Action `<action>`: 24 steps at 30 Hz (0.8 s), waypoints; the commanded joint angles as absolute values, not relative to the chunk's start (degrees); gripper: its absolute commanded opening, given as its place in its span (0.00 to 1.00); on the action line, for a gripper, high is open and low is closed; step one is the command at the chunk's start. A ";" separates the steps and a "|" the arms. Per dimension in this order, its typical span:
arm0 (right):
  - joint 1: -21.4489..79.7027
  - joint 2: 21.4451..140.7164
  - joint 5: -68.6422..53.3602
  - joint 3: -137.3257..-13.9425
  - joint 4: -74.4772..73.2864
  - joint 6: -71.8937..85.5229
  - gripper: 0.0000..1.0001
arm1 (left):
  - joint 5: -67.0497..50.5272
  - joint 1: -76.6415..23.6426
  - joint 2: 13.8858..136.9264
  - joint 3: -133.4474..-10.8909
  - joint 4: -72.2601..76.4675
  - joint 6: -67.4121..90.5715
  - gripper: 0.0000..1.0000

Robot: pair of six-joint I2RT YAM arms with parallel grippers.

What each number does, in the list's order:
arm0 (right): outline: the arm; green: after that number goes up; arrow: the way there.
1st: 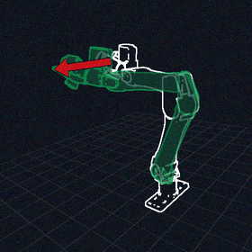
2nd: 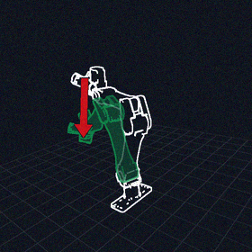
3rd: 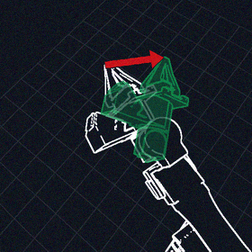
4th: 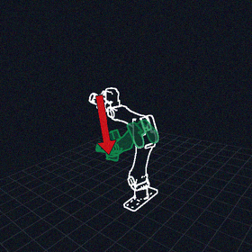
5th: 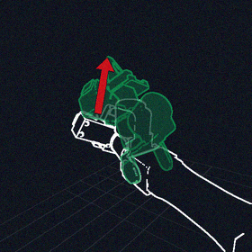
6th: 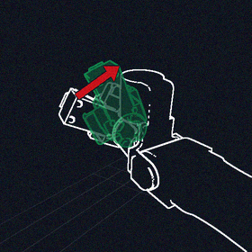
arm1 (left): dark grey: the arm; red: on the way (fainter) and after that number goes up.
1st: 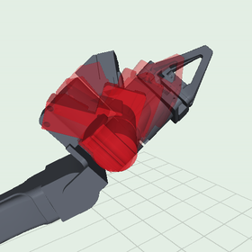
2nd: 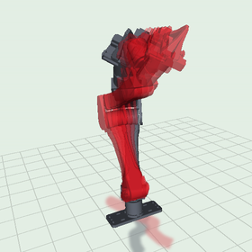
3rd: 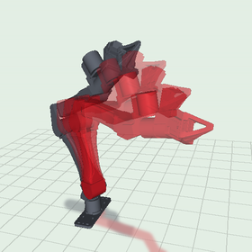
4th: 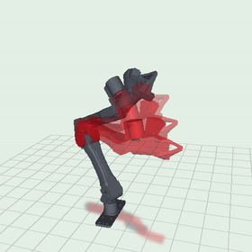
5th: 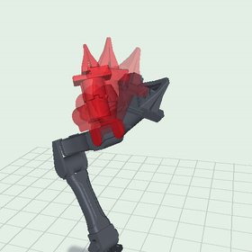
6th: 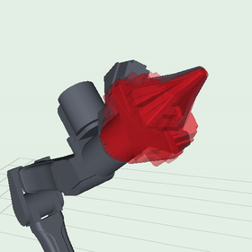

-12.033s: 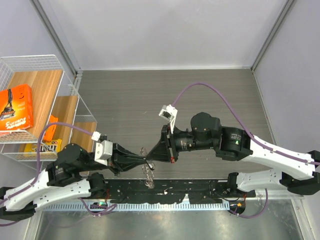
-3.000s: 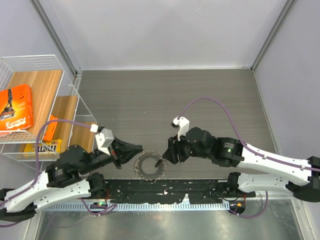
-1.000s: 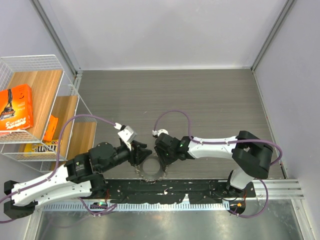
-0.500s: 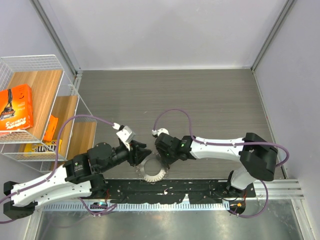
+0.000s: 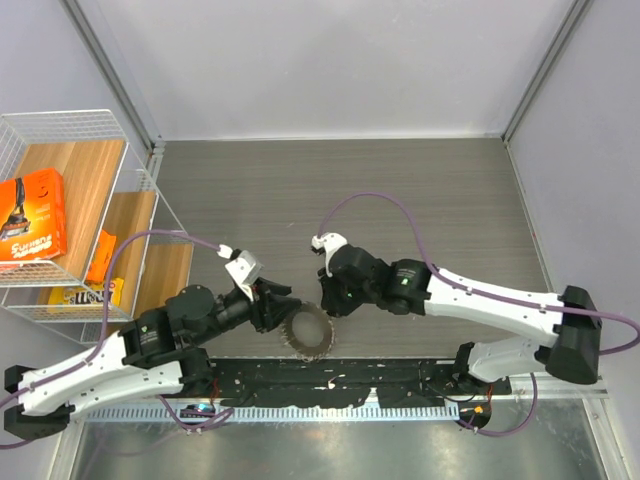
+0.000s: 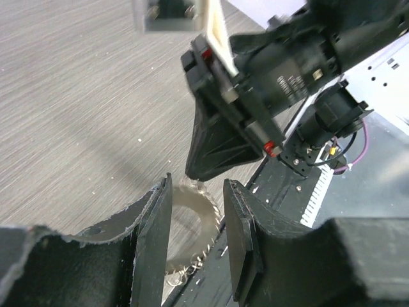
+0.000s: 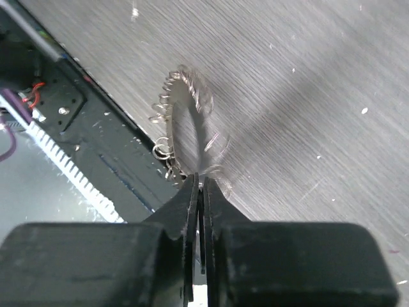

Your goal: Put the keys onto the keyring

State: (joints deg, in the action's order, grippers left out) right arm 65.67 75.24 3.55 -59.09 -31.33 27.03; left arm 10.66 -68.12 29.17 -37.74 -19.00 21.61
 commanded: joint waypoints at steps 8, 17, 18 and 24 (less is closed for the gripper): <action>66.01 66.01 -2.37 -67.94 -35.85 23.20 0.06 | 7.56 -67.94 24.52 -41.57 -16.79 20.74 0.45; 66.01 64.51 -2.63 -72.33 -37.44 22.94 0.06 | 5.01 -67.85 25.22 -43.24 -15.82 20.74 0.45; 66.01 64.34 -2.81 -72.77 -37.62 22.85 0.06 | 4.84 -67.94 25.40 -43.42 -15.82 20.66 0.45; 66.01 65.12 -5.97 -77.60 -39.37 21.80 0.06 | 1.32 -67.85 26.89 -44.03 -14.15 19.60 0.46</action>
